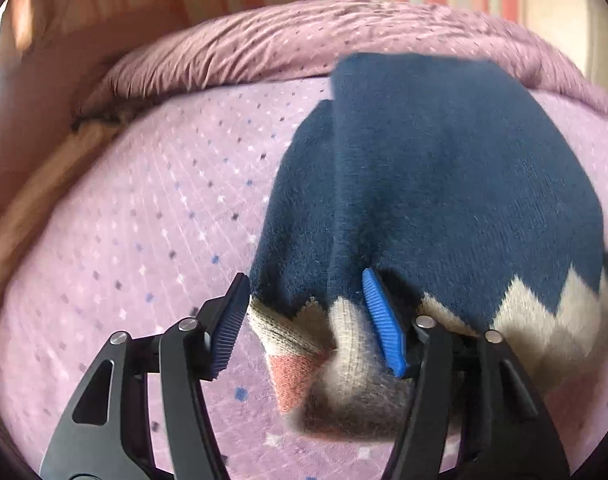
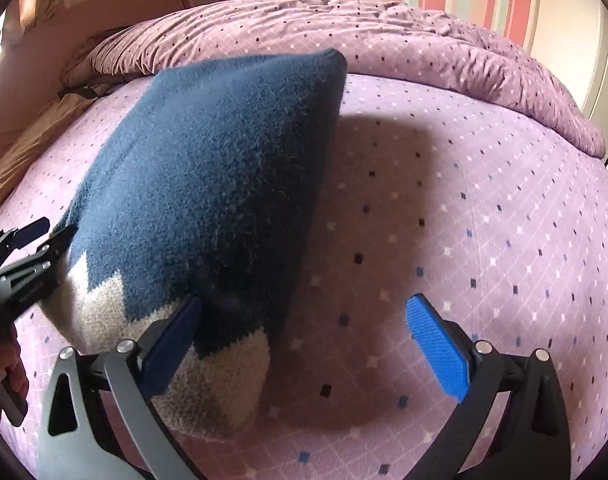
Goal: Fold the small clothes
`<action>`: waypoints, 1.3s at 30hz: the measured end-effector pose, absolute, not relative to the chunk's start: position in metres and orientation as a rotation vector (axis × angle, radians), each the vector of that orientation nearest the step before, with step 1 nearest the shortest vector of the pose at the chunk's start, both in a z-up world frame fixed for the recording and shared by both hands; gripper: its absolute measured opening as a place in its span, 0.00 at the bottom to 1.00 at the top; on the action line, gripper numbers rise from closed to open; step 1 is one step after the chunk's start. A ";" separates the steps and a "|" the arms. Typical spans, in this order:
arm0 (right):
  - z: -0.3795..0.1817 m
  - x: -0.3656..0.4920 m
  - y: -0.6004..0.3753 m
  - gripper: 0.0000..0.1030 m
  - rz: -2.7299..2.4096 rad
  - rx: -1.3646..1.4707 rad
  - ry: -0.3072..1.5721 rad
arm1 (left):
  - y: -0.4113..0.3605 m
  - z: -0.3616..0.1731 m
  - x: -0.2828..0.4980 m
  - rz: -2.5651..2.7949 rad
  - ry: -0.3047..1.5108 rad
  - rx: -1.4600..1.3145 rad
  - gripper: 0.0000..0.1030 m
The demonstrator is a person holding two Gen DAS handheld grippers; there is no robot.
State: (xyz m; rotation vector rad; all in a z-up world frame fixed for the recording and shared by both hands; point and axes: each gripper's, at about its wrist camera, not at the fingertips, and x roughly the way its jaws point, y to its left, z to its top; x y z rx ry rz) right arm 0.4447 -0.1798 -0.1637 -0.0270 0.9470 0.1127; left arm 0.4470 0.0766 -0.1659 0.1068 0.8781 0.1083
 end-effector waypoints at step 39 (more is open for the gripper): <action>-0.115 0.535 -0.198 0.98 0.116 0.133 0.945 | 0.102 -0.113 0.509 0.059 0.768 0.080 0.97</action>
